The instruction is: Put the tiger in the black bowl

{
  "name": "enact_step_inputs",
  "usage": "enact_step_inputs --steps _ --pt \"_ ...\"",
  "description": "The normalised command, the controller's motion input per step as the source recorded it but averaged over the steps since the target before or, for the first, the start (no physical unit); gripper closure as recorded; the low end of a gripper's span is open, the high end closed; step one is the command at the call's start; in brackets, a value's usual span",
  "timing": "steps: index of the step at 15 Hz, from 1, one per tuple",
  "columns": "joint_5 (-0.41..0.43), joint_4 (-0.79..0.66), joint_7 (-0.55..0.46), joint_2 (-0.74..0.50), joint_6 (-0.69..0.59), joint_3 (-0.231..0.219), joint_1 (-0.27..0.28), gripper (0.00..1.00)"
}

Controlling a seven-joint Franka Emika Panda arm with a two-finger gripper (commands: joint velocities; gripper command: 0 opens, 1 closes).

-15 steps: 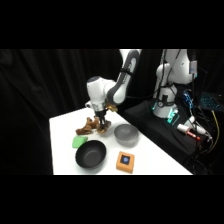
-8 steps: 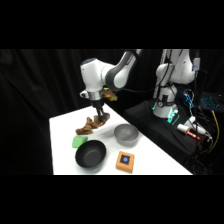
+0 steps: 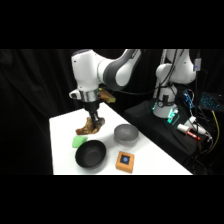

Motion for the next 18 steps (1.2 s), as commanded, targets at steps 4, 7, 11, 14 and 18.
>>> enact_step_inputs --steps 4,7,11,14,18 --pt "-0.058 0.49 0.03 0.34 -0.09 0.071 0.087 0.94" --pt "-0.06 0.47 -0.01 0.36 -0.01 0.047 0.071 0.94" --pt "-0.127 0.42 0.01 0.34 0.02 -0.016 0.062 0.93" --pt "-0.19 0.3 0.05 0.26 0.03 -0.086 0.065 0.53" --pt "-0.154 0.19 0.03 0.13 -0.03 -0.08 0.052 0.2"
